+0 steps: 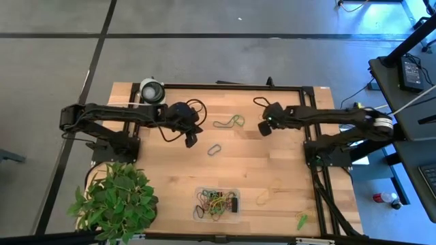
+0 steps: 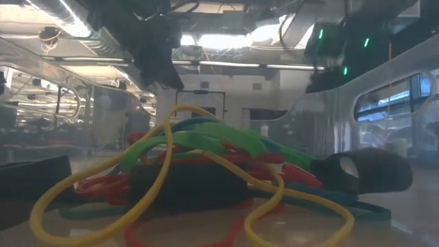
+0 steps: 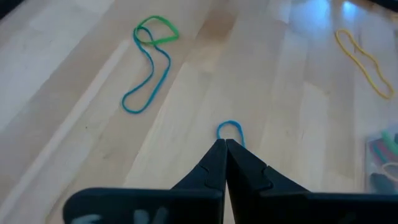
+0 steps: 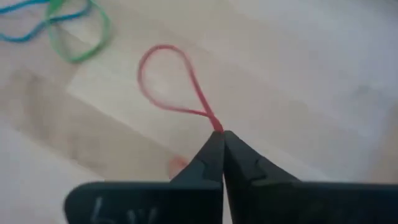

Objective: Pick and place rubber bands into bin
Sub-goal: Put the red rubber band into the transparent bin

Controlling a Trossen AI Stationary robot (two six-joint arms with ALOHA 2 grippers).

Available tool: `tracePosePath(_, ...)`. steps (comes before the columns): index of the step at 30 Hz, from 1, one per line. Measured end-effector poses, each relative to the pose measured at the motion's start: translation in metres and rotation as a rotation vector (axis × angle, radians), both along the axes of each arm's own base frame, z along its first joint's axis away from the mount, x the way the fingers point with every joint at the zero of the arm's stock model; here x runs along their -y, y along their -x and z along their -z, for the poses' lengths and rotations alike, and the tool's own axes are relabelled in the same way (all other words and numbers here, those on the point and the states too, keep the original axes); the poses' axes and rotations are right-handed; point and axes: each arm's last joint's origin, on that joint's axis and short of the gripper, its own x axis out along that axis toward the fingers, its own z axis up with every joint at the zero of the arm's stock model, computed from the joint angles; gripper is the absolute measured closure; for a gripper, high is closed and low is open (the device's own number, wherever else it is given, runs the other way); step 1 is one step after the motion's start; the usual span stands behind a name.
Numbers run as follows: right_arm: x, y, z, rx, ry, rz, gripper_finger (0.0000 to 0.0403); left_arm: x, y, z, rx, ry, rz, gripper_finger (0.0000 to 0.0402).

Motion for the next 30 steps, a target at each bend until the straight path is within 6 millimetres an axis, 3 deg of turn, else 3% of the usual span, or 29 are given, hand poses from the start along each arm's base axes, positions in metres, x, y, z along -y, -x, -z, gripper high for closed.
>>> tracePosePath(4, -0.022, -0.002, -0.048, 0.072, 0.081, -0.006, 0.0402, 0.001, 0.003, 0.0, -0.025, -0.06, 0.087, 0.04)
tracePosePath(9, -0.061, -0.014, -0.095, 0.148, 0.129, -0.042, 0.0402, 0.001, 0.006, 0.003, -0.069, -0.129, 0.162, 0.04)
tracePosePath(13, -0.096, -0.031, -0.114, 0.195, 0.097, -0.057, 0.0403, -0.001, 0.011, 0.01, -0.087, -0.152, 0.214, 0.04)
tracePosePath(17, -0.141, -0.055, -0.124, 0.195, 0.044, -0.039, 0.0403, -0.002, 0.025, 0.019, -0.095, -0.135, 0.246, 0.04)
tracePosePath(24, -0.224, -0.117, -0.129, 0.243, -0.037, -0.062, 0.0403, 0.005, 0.056, 0.021, -0.055, -0.16, 0.255, 0.04)
tracePosePath(30, -0.275, -0.168, -0.122, 0.26, -0.153, -0.12, 0.0403, 0.016, 0.073, 0.014, -0.001, -0.181, 0.282, 0.04)
